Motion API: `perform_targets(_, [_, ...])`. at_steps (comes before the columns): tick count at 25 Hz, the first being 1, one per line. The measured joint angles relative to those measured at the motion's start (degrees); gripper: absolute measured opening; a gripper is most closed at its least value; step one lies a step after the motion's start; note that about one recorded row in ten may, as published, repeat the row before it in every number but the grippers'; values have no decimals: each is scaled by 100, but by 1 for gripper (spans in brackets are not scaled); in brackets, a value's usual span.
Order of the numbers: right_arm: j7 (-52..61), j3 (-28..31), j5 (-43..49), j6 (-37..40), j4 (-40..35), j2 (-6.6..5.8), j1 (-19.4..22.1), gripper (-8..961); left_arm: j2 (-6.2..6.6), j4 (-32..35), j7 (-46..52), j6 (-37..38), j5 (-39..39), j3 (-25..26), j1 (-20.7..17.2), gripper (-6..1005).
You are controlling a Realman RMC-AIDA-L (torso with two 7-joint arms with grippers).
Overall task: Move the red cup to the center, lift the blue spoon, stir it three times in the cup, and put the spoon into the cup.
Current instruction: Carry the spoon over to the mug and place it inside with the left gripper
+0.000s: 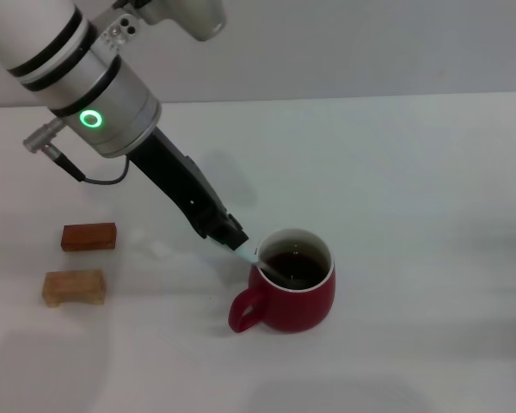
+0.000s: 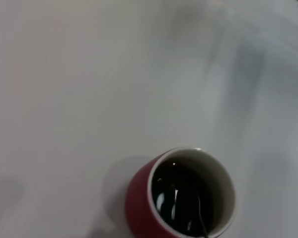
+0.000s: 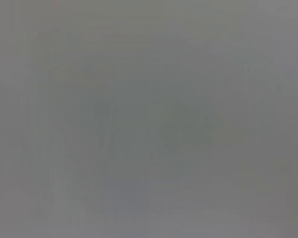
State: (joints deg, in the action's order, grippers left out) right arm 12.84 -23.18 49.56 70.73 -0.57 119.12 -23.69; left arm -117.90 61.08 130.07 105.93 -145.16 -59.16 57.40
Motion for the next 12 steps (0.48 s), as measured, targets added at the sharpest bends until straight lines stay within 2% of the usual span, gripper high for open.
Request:
perform_targets(9, [-54, -3, 1, -69, 16, 8, -22, 0, -16, -61, -19, -126, 530, -118, 170, 116])
perform_targets(12, [-54, -3, 1, -70, 15, 14, -2, -1, -14, -162, -45, -298, 567, -136, 255, 73])
